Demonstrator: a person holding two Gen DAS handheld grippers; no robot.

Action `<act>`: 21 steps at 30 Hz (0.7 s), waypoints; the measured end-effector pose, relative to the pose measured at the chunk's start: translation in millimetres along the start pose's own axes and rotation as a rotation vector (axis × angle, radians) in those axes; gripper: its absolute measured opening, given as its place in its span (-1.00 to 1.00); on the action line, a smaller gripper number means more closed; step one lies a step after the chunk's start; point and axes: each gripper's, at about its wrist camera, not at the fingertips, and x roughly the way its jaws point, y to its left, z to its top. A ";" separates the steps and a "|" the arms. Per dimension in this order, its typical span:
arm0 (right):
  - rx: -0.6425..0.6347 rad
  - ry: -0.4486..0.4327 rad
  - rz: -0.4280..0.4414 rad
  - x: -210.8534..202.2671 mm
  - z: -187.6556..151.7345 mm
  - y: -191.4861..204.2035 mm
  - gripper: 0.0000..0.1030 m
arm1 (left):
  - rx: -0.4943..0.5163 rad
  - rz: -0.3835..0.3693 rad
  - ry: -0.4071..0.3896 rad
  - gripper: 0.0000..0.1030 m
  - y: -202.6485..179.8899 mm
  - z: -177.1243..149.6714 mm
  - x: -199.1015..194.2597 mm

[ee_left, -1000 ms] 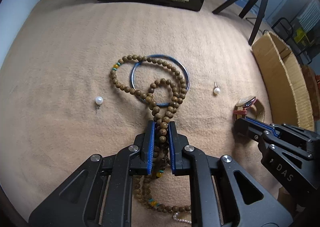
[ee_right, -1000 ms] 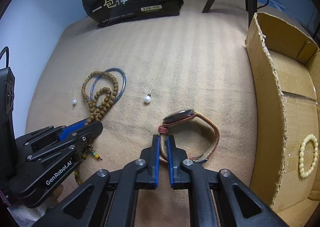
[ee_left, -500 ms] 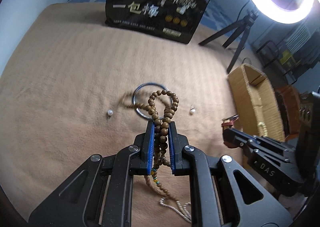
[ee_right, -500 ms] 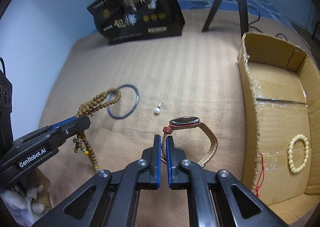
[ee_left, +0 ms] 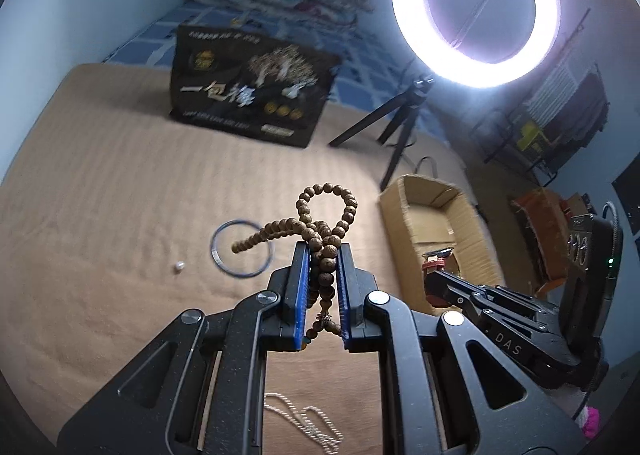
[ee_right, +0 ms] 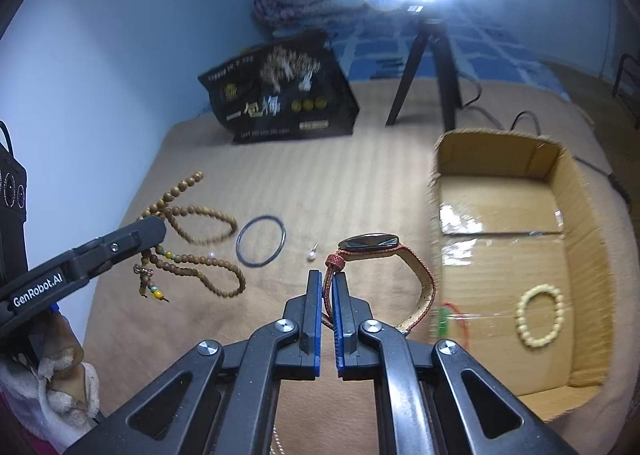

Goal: Organize jewelry
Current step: 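Lift and carry the necklace and watch with both tools over the cardboard box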

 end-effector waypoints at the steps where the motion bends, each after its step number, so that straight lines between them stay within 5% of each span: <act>1: 0.003 -0.009 -0.003 -4.4 0.5 -3.0 -0.96 | 0.005 -0.010 -0.007 -0.78 -5.3 0.8 -2.0; 21: 0.100 -0.095 -0.091 -64.5 -4.5 -92.0 -0.96 | 0.151 -0.134 -0.011 -0.78 -103.2 6.7 17.7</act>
